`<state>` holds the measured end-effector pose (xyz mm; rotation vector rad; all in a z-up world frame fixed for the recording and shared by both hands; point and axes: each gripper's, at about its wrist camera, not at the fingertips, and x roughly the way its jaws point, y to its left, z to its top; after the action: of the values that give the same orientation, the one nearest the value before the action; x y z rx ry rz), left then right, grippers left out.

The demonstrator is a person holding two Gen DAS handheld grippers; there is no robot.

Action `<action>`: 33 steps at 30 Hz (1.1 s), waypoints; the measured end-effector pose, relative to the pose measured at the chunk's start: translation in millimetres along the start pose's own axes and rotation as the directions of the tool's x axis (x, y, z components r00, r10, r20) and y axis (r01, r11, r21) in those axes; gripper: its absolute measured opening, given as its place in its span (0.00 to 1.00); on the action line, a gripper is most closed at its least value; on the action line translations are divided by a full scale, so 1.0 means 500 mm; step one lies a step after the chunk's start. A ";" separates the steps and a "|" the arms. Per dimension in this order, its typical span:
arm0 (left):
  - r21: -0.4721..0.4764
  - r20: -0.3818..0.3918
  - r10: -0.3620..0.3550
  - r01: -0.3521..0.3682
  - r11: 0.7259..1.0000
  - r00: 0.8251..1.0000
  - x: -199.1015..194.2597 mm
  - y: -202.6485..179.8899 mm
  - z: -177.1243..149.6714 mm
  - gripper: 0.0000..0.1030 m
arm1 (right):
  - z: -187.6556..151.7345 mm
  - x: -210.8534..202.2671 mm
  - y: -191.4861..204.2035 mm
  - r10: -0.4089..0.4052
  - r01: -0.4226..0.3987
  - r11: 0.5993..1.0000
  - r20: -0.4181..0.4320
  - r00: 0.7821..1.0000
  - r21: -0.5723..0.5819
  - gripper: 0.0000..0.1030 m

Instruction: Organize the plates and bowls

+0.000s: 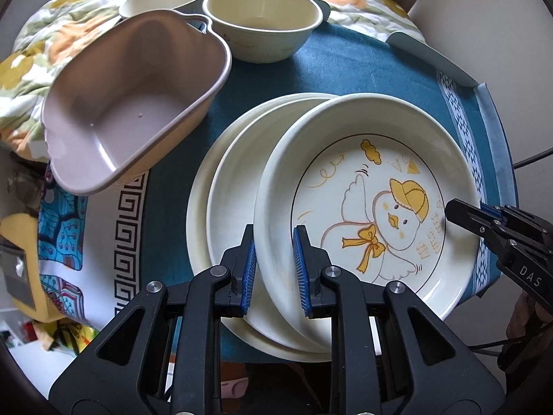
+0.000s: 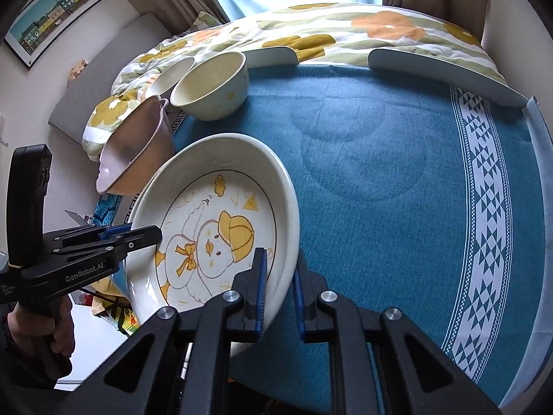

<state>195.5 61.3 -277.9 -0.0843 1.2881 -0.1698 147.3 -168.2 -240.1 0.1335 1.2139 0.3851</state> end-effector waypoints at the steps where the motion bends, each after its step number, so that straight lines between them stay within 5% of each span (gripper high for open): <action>1: 0.002 0.001 0.009 -0.009 1.000 1.000 0.005 -0.008 0.002 0.17 | 0.002 0.001 0.003 -0.003 0.003 1.000 0.000 1.000 -0.007 0.13; 7: 0.084 0.035 0.114 -0.116 0.990 0.993 0.009 -0.038 0.001 0.18 | 0.009 0.004 0.011 -0.032 0.032 0.998 0.001 0.999 -0.057 0.13; 14: 0.217 0.113 0.269 -0.288 0.933 0.956 0.009 -0.080 -0.012 0.20 | 0.009 0.007 0.014 -0.043 0.043 0.995 0.002 0.999 -0.089 0.13; 19: 0.222 0.122 0.296 -0.316 0.922 0.947 0.006 -0.074 -0.015 0.20 | 0.012 0.011 0.029 -0.073 0.072 0.989 -0.004 0.997 -0.132 0.13; 25: 0.279 0.158 0.368 -0.399 0.873 0.916 0.008 -0.088 -0.026 0.19 | 0.013 0.024 0.040 -0.091 0.088 0.984 -0.013 0.996 -0.156 0.13; 33: 0.293 0.173 0.389 -0.425 0.857 0.905 0.008 -0.094 -0.029 0.19 | 0.013 0.032 0.060 -0.162 0.157 0.962 -0.002 0.987 -0.225 0.13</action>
<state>179.2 14.9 -278.1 0.4585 1.1263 -0.0087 151.3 -133.7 -242.9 -0.1623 1.1833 0.3799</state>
